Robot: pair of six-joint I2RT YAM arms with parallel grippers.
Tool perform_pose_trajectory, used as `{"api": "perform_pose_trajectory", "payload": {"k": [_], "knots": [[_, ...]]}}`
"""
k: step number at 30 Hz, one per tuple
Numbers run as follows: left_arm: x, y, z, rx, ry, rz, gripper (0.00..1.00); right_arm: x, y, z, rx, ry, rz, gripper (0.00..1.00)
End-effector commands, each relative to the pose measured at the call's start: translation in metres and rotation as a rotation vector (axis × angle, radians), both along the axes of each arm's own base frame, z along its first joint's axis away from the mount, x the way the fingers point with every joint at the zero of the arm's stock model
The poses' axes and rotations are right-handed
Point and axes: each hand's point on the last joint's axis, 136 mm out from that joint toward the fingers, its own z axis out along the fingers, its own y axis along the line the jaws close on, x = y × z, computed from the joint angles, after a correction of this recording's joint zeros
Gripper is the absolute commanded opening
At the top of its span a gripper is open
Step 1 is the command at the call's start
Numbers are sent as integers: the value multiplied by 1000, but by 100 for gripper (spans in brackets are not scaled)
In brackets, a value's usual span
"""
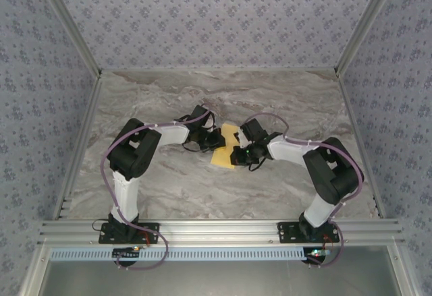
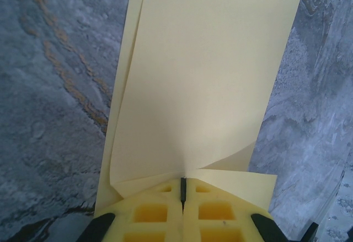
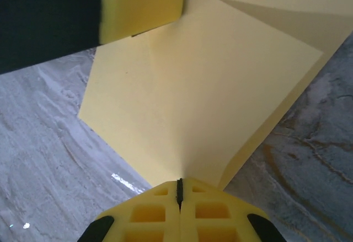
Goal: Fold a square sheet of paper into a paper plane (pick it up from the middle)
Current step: Fold the triangle a second time at the center of the table.
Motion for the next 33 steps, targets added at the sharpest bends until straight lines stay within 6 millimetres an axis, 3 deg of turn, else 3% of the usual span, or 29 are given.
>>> {"api": "perform_pose_trajectory", "payload": {"k": [1,5,11,15,22,33], "knots": [[-14,29,-41,151,74,42,3,5,3,-1,-6,2,-8,0],[-9,23,-30,125,47,22,4,0,-5,-9,-36,20,-17,0],[5,2,16,1,-60,-30,9,-8,-15,-21,-73,50,-25,0],[0,-6,37,-50,-101,-51,10,-10,-18,-25,-89,64,-32,0],[-28,-14,26,-42,-66,-94,8,-11,-20,-28,-104,71,-36,0],[-46,-20,13,-58,-15,-128,2,-12,-21,-30,-113,80,-37,0]]}}
